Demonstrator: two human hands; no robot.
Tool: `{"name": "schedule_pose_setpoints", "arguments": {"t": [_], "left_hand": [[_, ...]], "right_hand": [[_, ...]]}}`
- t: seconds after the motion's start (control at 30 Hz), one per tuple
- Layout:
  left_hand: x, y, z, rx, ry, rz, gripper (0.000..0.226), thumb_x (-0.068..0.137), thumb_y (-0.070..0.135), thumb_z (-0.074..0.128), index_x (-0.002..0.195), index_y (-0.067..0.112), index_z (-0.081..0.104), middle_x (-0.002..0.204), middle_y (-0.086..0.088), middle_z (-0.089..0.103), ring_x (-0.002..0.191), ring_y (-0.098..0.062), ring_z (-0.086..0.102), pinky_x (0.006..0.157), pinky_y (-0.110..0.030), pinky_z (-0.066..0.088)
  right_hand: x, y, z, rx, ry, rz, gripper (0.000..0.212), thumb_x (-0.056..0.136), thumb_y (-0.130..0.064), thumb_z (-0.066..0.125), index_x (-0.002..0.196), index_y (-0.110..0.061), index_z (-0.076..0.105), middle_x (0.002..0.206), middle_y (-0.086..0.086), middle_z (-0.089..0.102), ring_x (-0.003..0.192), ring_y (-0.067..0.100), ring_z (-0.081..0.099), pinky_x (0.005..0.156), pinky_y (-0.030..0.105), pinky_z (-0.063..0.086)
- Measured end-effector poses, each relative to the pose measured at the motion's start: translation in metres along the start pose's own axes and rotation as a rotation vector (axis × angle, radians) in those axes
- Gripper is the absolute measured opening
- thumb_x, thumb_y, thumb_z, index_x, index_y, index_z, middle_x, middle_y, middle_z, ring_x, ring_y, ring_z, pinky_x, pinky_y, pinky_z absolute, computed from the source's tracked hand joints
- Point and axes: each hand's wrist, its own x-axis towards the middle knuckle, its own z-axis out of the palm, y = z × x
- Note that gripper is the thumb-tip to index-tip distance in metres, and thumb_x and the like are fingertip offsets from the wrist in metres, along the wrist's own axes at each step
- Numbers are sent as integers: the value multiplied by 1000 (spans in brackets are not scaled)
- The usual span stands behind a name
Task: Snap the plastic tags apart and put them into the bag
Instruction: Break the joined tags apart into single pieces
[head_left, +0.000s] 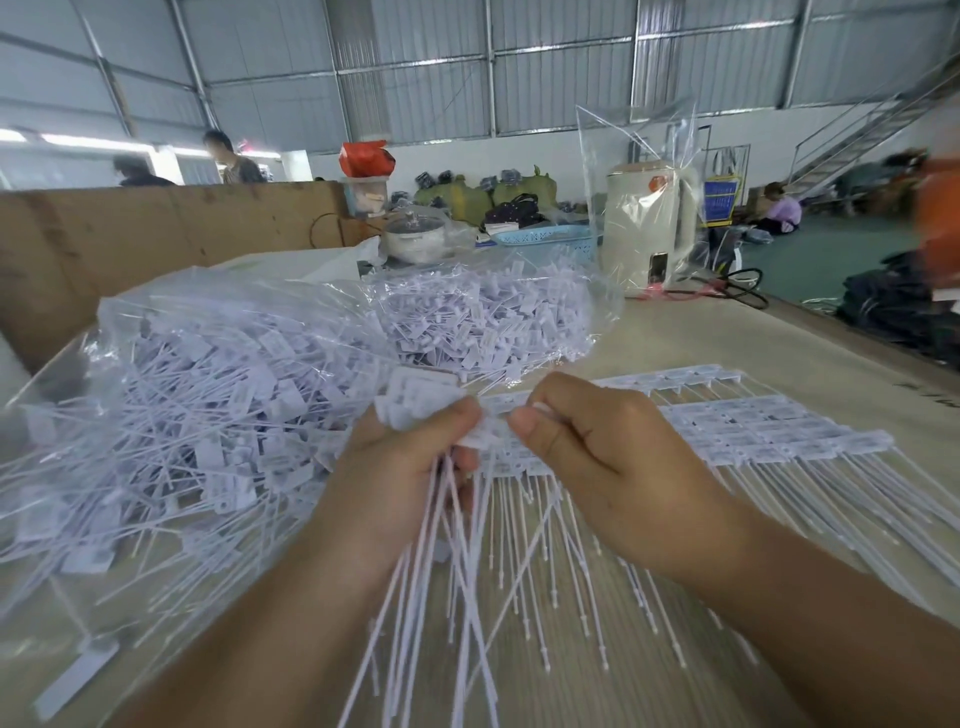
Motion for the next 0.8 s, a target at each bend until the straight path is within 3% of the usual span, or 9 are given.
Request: {"name": "schedule_pose_setpoints", "arguments": {"t": [0.13, 0.2, 0.33, 0.43, 0.53, 0.63, 0.73, 0.8], "left_hand": [[-8, -2, 21, 65, -118, 182, 22, 86, 29, 70, 94, 9, 63, 61, 4, 62, 53, -8, 58, 47, -21, 45], [-9, -3, 23, 63, -117, 222, 23, 90, 26, 67, 98, 5, 60, 67, -3, 62, 58, -11, 58, 49, -22, 46], [-9, -5, 26, 32, -128, 243, 26, 88, 22, 64, 109, 9, 57, 94, -20, 65, 77, -21, 64, 61, -25, 54], [-12, -8, 28, 162, -200, 286, 43, 74, 10, 64, 111, 27, 49, 90, -6, 66, 79, -15, 66, 64, -29, 53], [-10, -13, 34, 267, -166, 336, 58, 68, 3, 68, 112, 31, 43, 91, 8, 68, 79, -9, 69, 62, -28, 56], [-9, -16, 38, 298, -119, 386, 57, 73, 0, 67, 109, 38, 42, 87, 13, 68, 70, -4, 68, 53, -24, 53], [-8, -15, 36, 340, -108, 466, 54, 80, 14, 64, 120, 42, 40, 93, 17, 70, 81, -1, 69, 62, -17, 53], [-6, -12, 44, 345, -107, 488, 50, 84, 33, 62, 129, 29, 40, 95, 15, 70, 88, -4, 69, 72, -26, 57]], "right_hand": [[-1, 2, 8, 77, -9, 74, 28, 96, -39, 48, 70, -26, 45, 55, -9, 45, 47, 7, 41, 47, 32, 35], [-1, 2, 10, 119, -7, 110, 22, 97, -36, 49, 78, -25, 51, 60, -8, 55, 53, 9, 50, 51, 31, 41], [-1, 1, 16, 108, 46, 157, 22, 95, -40, 47, 76, -28, 47, 58, -14, 52, 51, 3, 46, 47, 17, 34], [0, 2, 19, 83, 110, 233, 24, 97, -38, 47, 81, -20, 48, 60, -8, 52, 55, 5, 49, 51, 22, 38], [1, 1, 21, 158, 142, 312, 24, 97, -38, 47, 86, -17, 48, 68, -6, 56, 60, 8, 55, 57, 34, 47], [-2, -2, 23, 189, 118, 313, 29, 94, -49, 45, 94, -20, 48, 72, -14, 59, 62, -1, 56, 53, 18, 45], [-6, -2, 27, 195, 81, 311, 55, 86, -67, 44, 126, -30, 41, 107, -21, 57, 95, -5, 58, 80, 21, 48], [-6, -4, 29, 249, 91, 274, 69, 81, -70, 47, 141, -43, 27, 130, -21, 43, 120, 0, 49, 98, 30, 46]]}}
